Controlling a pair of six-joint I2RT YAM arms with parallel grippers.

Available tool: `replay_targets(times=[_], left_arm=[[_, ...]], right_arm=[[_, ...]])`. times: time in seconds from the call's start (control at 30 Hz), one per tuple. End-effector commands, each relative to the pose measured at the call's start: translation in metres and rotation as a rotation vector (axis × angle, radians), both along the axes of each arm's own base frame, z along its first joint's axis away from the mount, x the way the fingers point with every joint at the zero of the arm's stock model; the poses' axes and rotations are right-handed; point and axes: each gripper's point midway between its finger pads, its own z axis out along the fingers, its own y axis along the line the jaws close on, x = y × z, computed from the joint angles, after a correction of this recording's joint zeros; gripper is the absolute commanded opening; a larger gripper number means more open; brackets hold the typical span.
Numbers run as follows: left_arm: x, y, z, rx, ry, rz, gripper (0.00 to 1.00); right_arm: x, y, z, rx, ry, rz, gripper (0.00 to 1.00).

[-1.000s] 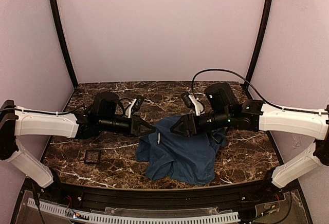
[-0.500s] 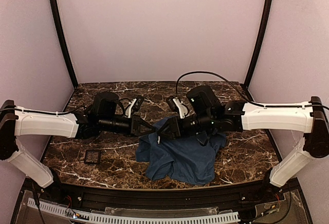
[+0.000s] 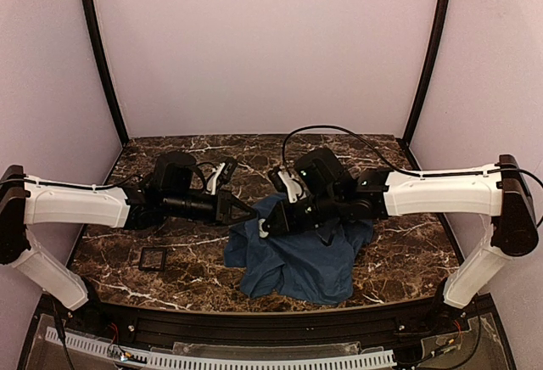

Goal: Remove the brooch from the garment

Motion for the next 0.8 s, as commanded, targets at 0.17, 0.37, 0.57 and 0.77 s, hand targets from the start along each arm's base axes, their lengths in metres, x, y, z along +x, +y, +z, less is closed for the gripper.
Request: replay_targets(times=[0.17, 0.37, 0.57, 0.77], left_arm=[[-0.001, 0.002, 0.025, -0.022, -0.063, 0.001, 0.01], [0.003, 0.010, 0.014, 0.030, -0.062, 0.039, 0.01], [0.004, 0.018, 0.000, 0.109, -0.069, 0.053, 0.14], [-0.002, 0.020, 0.009, 0.128, -0.162, 0.001, 0.81]], right_arm=[[0.004, -0.003, 0.011, 0.038, -0.040, -0.042, 0.00], [0.006, -0.009, 0.013, 0.039, -0.070, -0.040, 0.00], [0.002, -0.018, 0.015, 0.027, -0.100, 0.042, 0.00], [-0.013, -0.025, 0.011, -0.011, -0.083, 0.224, 0.00]])
